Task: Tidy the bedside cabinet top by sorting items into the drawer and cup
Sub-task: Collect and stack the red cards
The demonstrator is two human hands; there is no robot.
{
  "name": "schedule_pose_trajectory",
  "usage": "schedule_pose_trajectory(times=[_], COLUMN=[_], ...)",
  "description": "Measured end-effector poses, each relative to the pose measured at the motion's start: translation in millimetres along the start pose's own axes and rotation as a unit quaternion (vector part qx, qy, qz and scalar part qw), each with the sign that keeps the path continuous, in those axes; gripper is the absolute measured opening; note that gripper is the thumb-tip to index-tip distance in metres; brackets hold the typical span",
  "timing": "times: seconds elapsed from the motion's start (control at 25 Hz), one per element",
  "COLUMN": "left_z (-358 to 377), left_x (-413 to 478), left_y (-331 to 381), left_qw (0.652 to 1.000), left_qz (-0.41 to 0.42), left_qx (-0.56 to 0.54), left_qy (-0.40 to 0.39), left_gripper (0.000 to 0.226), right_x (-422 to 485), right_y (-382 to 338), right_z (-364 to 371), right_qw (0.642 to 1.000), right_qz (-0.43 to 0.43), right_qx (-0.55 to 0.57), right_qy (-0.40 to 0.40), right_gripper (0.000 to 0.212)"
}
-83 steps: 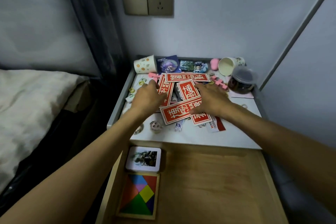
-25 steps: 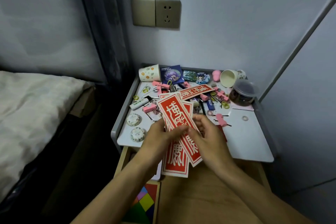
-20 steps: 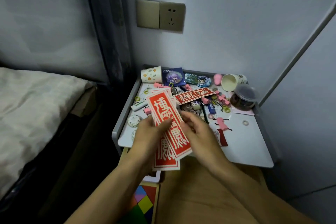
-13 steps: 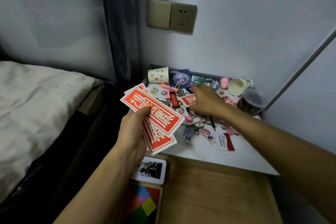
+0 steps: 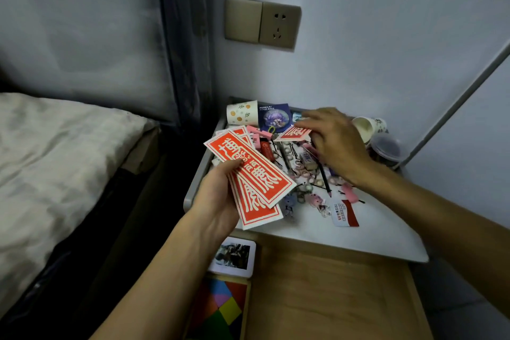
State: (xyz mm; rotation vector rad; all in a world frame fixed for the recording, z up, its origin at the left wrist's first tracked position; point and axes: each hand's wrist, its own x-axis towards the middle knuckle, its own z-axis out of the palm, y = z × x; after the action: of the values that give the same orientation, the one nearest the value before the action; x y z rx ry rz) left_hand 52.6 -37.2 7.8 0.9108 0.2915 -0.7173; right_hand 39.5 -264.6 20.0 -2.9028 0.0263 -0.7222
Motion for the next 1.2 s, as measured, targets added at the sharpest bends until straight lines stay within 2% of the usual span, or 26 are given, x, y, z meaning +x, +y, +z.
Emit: schedule_pose_trajectory(times=[0.04,0.12,0.2,0.28,0.36,0.44,0.48,0.56,0.64,0.72,0.76,0.8,0.88,0.92,1.04,1.2], left_z=[0.7,3.6,6.2,6.4,3.5,-0.2,-0.7,0.3,3.7,6.7,8.8,10.6,13.4,14.3,14.6,10.4], left_x=[0.1,-1.5,-4.3,-6.4,-5.8,-4.9,-4.2,-2.9,-4.1,-8.1,-9.9,-11.2,-12.5,-13.0,-17.8,-22.1], left_y=[-3.4,-13.6,-24.1,-34.5,-45.1,-50.1,-50.7,-50.1,-54.1,-63.1,-69.1,-74.6,-82.2,-83.9,-81.9,-79.8], left_qw=[1.0,0.998,0.993,0.987,0.983,0.98,0.98,0.978,0.963,0.943,0.937,0.934,0.936,0.938,0.938,0.926], left_qz=[-0.013,-0.044,-0.074,-0.087,-0.071,-0.057,-0.057,-0.048,-0.031,-0.032,-0.038,-0.042,-0.048,-0.059,-0.116,-0.161], left_qx=[0.014,0.035,0.054,0.085,0.132,0.166,0.168,0.177,0.236,0.284,0.29,0.287,0.256,0.234,0.184,0.208], left_qy=[-0.005,-0.024,-0.068,-0.105,-0.108,-0.097,-0.095,-0.103,-0.129,-0.171,-0.191,-0.209,-0.236,-0.249,-0.272,-0.271], left_gripper=[0.027,0.027,0.03,0.035,0.034,0.032,0.03,0.026,0.025,0.027,0.03,0.033,0.04,0.041,0.04,0.038], right_x=[-14.3,-54.4,-93.5,-115.6,-128.1,-133.5,-133.1,-127.3,-119.3,-113.8,-113.5,-113.4,-112.9,-112.3,-110.3,-110.8], right_y=[-7.6,-25.5,-43.0,-49.1,-47.1,-43.1,-40.3,-33.0,-26.6,-28.8,-31.6,-33.9,-33.5,-31.1,-21.2,-12.1], right_z=[-12.5,-25.9,-25.4,-19.3,-12.0,-11.4,-14.7,-21.6,-25.0,-23.0,-20.6,-18.7,-18.2,-19.8,-26.1,-29.1], right_qw=[0.996,0.981,0.973,0.962,0.952,0.936,0.925,0.894,0.863,0.822,0.802,0.797,0.812,0.811,0.769,0.733], right_qz=[0.01,0.006,-0.028,-0.027,-0.017,0.012,0.047,0.146,0.242,0.289,0.299,0.3,0.288,0.291,0.335,0.347], right_qx=[0.086,0.19,0.23,0.253,0.266,0.306,0.342,0.415,0.442,0.486,0.51,0.517,0.501,0.503,0.543,0.584], right_qy=[0.035,0.042,-0.012,-0.098,-0.152,-0.171,-0.159,-0.082,-0.028,-0.067,-0.086,-0.09,-0.079,-0.071,-0.042,0.039], right_gripper=[0.04,0.037,0.035,0.041,0.046,0.047,0.047,0.041,0.031,0.054,0.066,0.073,0.076,0.075,0.058,0.048])
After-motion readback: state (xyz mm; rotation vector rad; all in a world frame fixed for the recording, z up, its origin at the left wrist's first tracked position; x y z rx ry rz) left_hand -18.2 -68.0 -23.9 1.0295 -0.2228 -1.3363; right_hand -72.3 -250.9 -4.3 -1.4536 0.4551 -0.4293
